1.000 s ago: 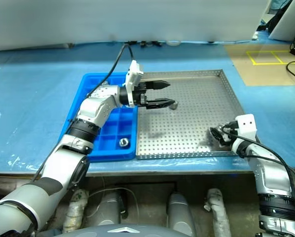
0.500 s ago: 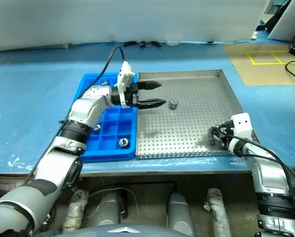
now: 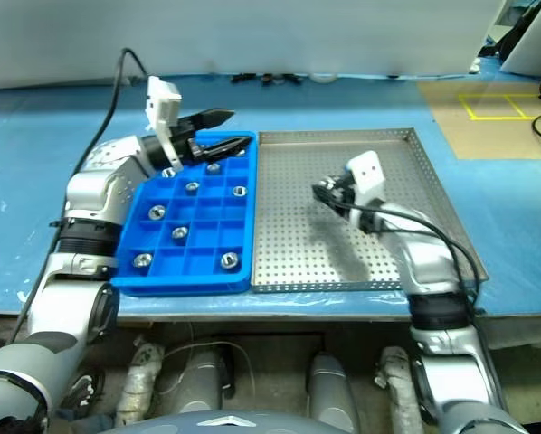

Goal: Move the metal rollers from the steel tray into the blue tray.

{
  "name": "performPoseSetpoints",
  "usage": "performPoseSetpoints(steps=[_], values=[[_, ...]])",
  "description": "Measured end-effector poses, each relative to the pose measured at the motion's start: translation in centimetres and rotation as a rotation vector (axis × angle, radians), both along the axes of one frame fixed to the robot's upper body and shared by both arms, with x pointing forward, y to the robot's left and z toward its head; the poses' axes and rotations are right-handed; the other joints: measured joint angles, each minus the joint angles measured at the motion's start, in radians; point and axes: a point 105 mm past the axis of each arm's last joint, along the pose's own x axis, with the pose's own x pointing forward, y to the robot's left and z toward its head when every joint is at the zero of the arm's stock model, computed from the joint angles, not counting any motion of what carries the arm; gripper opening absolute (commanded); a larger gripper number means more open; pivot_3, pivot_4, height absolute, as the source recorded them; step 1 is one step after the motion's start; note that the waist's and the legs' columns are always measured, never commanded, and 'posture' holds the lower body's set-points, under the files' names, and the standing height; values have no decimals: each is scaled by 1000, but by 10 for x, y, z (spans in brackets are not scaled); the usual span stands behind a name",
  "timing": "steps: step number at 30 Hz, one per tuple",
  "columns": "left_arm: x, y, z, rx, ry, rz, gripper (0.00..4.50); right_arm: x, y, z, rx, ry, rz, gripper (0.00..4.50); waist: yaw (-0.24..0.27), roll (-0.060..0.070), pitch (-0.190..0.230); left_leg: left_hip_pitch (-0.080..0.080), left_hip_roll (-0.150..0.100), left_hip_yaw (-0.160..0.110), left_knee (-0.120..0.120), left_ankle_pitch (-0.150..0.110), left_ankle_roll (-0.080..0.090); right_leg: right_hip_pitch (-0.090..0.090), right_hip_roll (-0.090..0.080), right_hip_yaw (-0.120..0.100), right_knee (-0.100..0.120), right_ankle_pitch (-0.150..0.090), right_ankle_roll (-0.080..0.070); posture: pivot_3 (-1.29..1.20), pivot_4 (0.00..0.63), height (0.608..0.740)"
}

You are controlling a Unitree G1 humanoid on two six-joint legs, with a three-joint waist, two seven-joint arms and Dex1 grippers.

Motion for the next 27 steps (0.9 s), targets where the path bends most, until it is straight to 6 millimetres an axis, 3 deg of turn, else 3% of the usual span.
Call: performPoseSetpoints(steps=[3,7,10,13,17,20,27], values=[[-3,19,-2,1,3,75,4500,12,29,4,18,-7,69,1623,8,0,0,-1,0,-1,-1,1,-1,-1,0,-1,0,0,0,-8,150,740],[-13,47,-10,16,21,188,4500,16,85,11,55,-19,223,1623,18,0,0,-1,1,-2,-6,2,-4,-2,0,-3,0,0,0,69,150,740],[-28,63,-31,33,78,240,4500,11,122,15,67,-30,328,1623,30,0,0,-1,2,-3,-9,4,-6,-3,0,-3,0,-1,-1,103,150,740],[-45,79,-54,47,157,294,4500,5,145,14,62,-37,405,1623,48,0,1,-3,3,-5,-10,4,-7,-3,1,-6,1,-1,-2,134,150,740],[-67,106,-67,65,215,360,4500,0,154,10,62,-28,455,1623,67,-1,1,-3,3,-6,-10,5,-9,-3,1,-8,1,-1,-2,146,150,740],[-76,115,-67,78,226,382,4500,-2,158,9,66,-28,472,1623,75,-1,1,-1,3,-7,-10,6,-11,-3,1,-8,3,-1,-2,152,150,740],[-82,116,-69,86,249,371,4500,-2,158,4,66,-16,471,1623,83,-1,1,0,3,-7,-11,8,-14,-7,2,-3,10,-1,-2,121,150,740]])
